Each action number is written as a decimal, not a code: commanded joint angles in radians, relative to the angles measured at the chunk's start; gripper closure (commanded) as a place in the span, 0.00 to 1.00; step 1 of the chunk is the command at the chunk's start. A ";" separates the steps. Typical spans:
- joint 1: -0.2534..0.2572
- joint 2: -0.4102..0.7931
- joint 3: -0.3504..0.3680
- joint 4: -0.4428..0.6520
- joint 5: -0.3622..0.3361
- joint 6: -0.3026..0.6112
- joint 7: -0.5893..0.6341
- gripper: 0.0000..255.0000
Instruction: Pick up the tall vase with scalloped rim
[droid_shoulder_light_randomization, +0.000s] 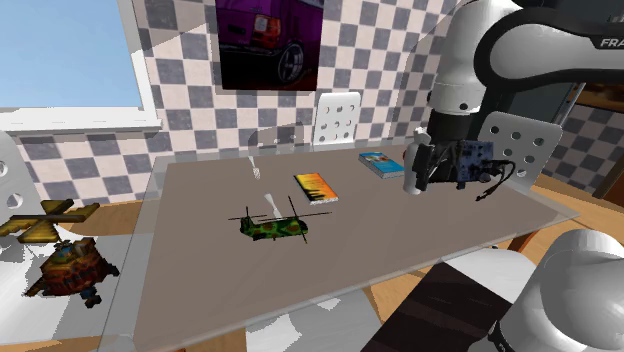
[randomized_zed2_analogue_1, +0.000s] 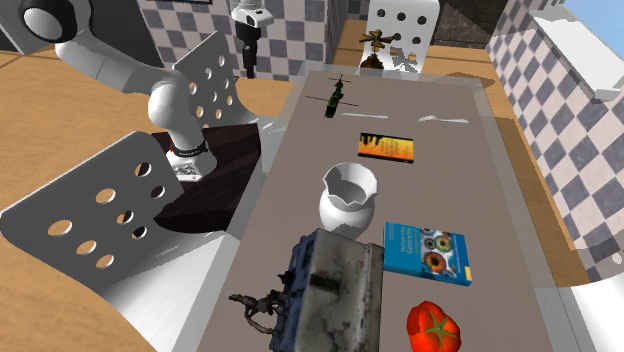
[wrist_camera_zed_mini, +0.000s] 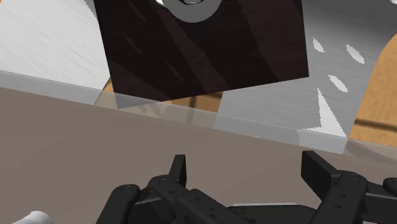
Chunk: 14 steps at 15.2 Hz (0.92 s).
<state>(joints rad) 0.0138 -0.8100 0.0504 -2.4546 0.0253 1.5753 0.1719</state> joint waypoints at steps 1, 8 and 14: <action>0.000 0.000 0.000 0.000 0.000 0.000 0.000 0.00; -0.061 0.152 -0.113 0.079 -0.127 0.060 -0.142 0.00; -0.102 0.309 -0.198 0.189 -0.208 0.109 -0.254 0.00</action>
<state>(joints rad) -0.0812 -0.5236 -0.1325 -2.2839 -0.1690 1.6795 -0.0603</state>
